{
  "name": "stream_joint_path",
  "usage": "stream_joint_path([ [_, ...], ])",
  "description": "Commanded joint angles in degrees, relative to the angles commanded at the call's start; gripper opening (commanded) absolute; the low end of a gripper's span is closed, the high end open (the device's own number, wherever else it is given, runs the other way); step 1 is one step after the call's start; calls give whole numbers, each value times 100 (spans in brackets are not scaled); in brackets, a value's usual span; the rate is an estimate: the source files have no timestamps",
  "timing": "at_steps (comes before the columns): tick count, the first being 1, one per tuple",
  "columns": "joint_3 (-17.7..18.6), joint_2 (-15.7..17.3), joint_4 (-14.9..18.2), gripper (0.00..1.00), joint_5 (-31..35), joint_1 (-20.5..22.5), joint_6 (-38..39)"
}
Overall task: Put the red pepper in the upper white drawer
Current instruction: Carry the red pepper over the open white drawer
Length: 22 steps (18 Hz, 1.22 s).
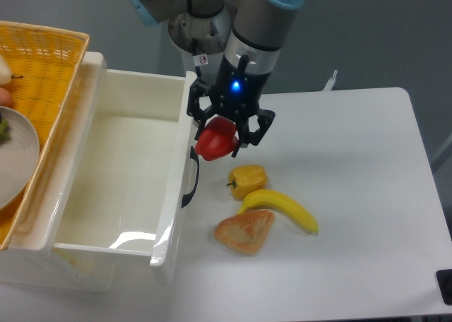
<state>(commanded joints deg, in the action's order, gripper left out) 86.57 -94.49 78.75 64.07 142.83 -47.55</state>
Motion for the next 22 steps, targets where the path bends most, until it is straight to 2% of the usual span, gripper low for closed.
stream_joint_path([
  [6, 26, 62, 9, 45, 9, -272, 78],
  [15, 26, -17, 0, 46, 9, -721, 308],
  [22, 105, -8, 9, 46, 35, -862, 308],
])
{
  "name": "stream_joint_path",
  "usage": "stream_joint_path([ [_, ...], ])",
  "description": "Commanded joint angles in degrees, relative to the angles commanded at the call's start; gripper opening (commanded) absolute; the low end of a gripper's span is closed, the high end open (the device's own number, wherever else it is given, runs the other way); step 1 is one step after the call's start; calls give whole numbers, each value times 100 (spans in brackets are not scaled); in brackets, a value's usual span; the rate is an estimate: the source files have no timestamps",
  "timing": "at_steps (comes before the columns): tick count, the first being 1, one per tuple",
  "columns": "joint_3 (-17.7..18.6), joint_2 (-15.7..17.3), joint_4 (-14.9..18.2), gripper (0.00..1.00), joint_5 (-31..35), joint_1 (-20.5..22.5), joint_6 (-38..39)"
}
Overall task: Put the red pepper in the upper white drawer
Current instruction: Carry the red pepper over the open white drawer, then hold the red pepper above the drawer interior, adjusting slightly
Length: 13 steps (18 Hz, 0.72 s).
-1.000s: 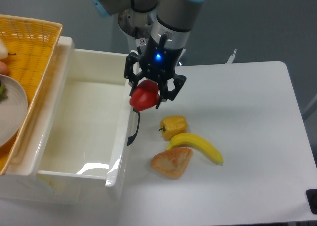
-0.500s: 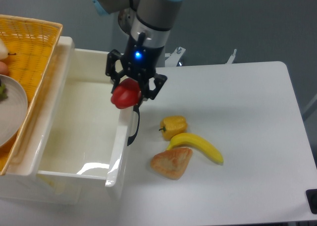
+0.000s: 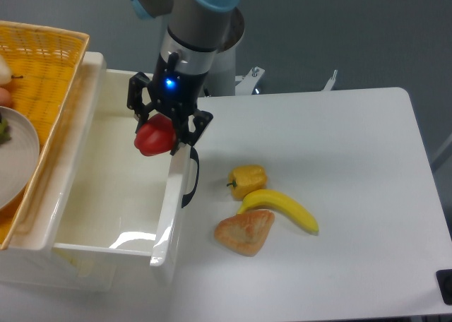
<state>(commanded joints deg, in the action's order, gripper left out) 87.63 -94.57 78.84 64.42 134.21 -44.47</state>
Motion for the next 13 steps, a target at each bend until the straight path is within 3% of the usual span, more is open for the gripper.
stream_joint_path([
  [13, 325, 35, 9, 47, 246, -343, 0],
])
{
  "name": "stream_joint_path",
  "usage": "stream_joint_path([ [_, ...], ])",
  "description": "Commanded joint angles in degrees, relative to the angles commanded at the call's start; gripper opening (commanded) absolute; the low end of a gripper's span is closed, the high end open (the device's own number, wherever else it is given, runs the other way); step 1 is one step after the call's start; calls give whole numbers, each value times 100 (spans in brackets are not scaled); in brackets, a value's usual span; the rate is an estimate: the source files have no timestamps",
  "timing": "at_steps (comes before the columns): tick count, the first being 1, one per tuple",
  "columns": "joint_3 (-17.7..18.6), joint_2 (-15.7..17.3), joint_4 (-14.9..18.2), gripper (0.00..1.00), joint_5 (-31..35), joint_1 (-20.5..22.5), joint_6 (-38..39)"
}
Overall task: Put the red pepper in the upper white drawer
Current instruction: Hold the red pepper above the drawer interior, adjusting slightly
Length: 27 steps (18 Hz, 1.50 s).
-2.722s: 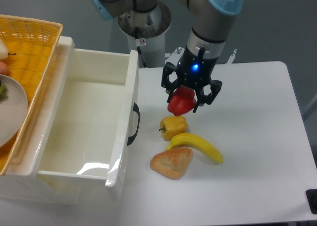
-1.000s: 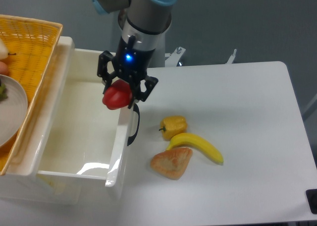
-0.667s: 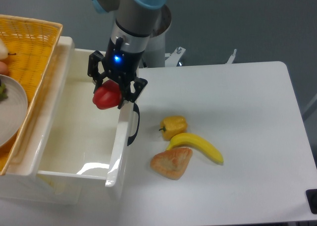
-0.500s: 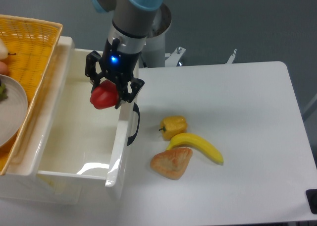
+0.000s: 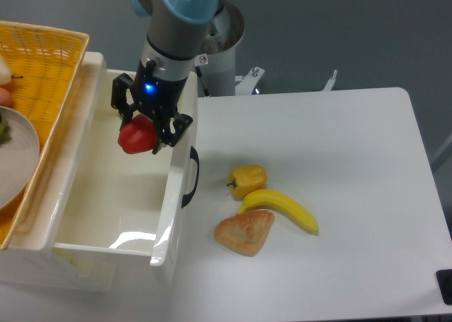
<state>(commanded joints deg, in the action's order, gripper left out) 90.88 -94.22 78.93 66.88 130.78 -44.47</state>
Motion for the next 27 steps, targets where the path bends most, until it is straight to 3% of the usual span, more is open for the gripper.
stream_joint_path([
  [8, 167, 17, -9, 48, 0, -79, 0],
  [27, 176, -149, -44, 49, 0, -255, -70],
])
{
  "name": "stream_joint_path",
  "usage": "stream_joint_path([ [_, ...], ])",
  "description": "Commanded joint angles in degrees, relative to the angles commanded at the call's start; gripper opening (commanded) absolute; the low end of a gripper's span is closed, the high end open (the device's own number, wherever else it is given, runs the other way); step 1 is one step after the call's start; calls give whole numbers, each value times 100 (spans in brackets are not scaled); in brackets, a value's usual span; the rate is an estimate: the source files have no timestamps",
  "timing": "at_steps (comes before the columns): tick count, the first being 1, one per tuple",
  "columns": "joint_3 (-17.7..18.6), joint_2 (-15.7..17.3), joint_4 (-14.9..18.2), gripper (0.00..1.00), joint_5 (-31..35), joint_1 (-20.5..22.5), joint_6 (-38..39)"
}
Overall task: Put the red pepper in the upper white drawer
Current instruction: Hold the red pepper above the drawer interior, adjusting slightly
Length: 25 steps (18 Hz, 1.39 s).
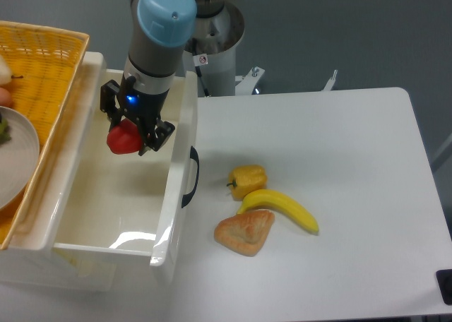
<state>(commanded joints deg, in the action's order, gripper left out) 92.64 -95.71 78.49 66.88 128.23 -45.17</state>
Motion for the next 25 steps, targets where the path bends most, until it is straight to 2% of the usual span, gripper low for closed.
stream_joint_path([
  [7, 0, -88, -9, 49, 114, -141, -9],
  [25, -9, -123, -18, 50, 114, -176, -9],
])
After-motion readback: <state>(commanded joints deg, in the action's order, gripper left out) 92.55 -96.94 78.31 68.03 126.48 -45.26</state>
